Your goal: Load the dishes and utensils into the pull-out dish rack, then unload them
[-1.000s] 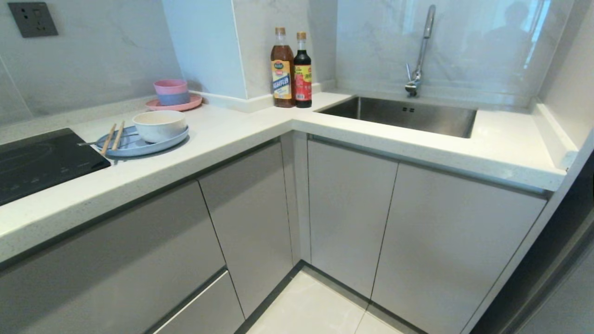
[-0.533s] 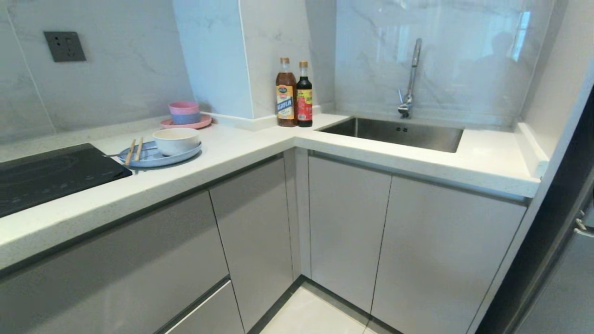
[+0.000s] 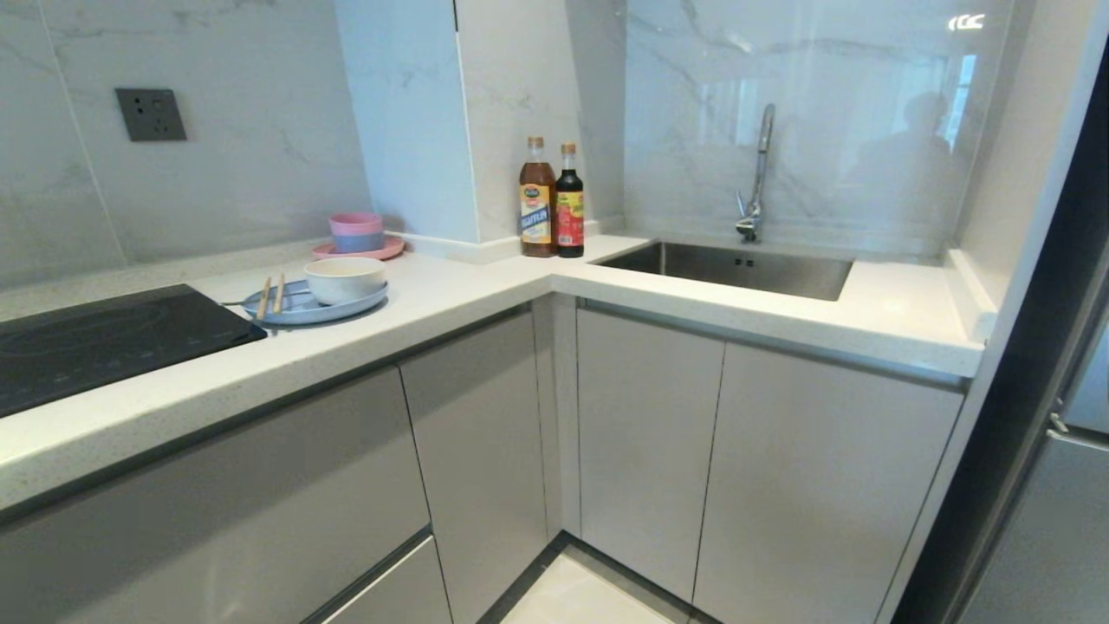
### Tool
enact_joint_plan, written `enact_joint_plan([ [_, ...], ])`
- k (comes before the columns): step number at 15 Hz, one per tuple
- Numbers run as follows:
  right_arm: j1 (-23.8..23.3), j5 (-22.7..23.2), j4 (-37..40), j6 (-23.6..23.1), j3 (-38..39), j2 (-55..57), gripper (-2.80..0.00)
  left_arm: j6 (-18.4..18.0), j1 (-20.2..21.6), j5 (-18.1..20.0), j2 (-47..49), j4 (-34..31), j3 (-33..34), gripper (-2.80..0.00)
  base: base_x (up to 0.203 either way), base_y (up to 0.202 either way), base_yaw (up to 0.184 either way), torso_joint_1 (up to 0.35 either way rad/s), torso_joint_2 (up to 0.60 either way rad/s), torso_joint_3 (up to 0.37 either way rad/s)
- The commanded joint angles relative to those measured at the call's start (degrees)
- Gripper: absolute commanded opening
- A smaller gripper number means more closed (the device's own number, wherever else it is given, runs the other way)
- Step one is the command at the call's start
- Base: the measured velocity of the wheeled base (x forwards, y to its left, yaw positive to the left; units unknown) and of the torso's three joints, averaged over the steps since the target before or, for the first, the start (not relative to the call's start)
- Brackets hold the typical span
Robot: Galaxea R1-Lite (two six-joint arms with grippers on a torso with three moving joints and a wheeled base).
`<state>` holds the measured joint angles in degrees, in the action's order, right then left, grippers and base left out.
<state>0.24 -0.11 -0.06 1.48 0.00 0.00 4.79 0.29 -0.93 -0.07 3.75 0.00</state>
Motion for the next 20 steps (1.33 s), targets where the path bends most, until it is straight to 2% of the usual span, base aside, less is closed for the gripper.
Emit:
enact_joint_plan([
  [1, 0.02, -0.07, -0.03, 0.01, 0.09, 0.0, -2.8, 0.04, 0.06, -0.04, 0.07, 0.03, 1.41, -2.8, 0.0, 0.0, 0.0, 0.0, 0.0, 0.0],
  [20, 0.02, -0.04, -0.01, 0.01, 0.07, 0.0, -2.8, 0.04, 0.05, -0.02, 0.07, 0.03, 1.41, -2.8, 0.0, 0.0, 0.0, 0.0, 0.0, 0.0],
])
